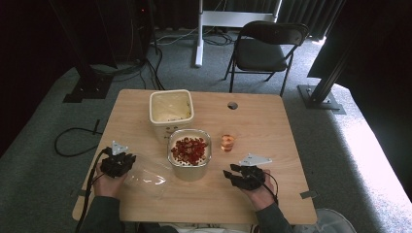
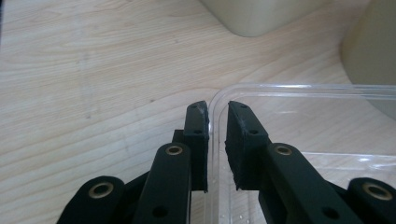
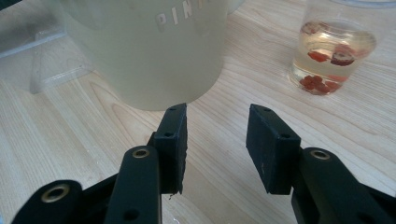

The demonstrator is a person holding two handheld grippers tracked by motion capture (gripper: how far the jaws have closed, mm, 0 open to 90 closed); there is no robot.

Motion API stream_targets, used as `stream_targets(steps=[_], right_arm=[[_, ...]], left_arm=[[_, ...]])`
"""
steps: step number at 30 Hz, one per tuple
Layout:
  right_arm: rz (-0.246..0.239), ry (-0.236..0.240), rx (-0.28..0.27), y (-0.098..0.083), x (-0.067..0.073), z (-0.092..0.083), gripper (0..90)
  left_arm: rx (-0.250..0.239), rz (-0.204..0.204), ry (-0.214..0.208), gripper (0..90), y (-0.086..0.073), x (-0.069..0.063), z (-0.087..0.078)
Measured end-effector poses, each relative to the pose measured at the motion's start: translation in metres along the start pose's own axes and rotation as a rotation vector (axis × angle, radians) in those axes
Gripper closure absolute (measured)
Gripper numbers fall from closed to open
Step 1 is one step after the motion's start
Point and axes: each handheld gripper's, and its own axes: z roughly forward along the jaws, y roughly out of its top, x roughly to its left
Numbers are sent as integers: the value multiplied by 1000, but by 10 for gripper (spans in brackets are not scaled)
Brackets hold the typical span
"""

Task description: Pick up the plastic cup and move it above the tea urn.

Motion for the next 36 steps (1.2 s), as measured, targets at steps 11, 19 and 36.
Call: stream_targets(steps=[11,19,36], right_arm=[[8,-2,2,-1,-2,1,578],[17,-9,2,-2,-4,1,578],[27,-25,11,-5,-7,3,579]], left_arm=[[42,-2,-29,800,4,10,9],[-16,-190,25,850,-8,40,-6],[-161,-245,108,875,19,65,-43]])
